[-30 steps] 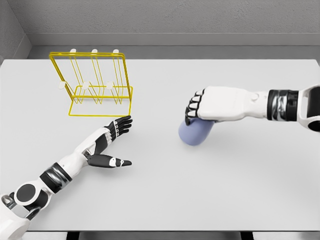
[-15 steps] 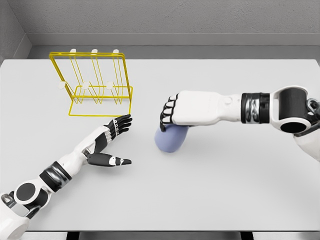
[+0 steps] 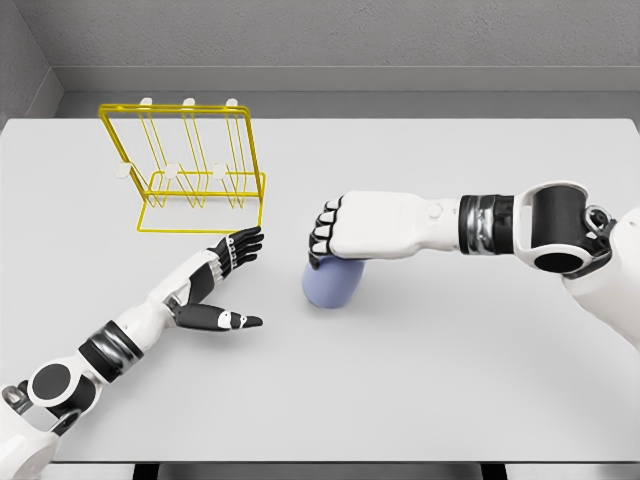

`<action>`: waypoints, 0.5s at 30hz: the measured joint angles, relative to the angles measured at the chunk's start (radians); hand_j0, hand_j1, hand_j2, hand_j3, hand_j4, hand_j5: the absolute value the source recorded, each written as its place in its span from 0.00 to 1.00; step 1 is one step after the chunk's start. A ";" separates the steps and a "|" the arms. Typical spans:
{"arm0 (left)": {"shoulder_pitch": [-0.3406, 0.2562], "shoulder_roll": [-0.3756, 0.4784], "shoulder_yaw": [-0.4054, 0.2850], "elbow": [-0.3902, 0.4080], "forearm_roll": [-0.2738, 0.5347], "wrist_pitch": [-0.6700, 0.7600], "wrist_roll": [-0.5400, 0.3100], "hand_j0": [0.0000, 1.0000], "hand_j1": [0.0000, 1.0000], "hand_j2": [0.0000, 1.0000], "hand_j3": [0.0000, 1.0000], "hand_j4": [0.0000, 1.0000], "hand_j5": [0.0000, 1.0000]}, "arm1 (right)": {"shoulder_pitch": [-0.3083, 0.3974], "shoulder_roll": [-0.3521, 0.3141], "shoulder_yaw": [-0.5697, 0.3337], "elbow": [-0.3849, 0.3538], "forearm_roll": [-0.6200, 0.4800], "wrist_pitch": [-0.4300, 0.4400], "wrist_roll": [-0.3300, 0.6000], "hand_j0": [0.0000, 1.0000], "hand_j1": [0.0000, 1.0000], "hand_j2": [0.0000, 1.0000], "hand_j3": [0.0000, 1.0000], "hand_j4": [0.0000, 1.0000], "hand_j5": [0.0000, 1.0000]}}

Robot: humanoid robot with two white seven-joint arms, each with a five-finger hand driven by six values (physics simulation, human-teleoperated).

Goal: Place the cup on the cup holder with both arms

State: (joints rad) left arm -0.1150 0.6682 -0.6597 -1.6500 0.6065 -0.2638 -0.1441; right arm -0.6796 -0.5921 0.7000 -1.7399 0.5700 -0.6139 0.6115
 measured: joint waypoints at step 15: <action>0.000 0.000 -0.001 0.003 0.000 0.000 0.000 1.00 1.00 1.00 1.00 1.00 1.00 | 0.002 0.000 -0.019 -0.004 0.006 0.000 0.000 1.00 1.00 1.00 1.00 1.00 1.00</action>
State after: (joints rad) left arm -0.1150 0.6682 -0.6611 -1.6468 0.6064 -0.2638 -0.1441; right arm -0.6780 -0.5926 0.6810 -1.7436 0.5762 -0.6138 0.6114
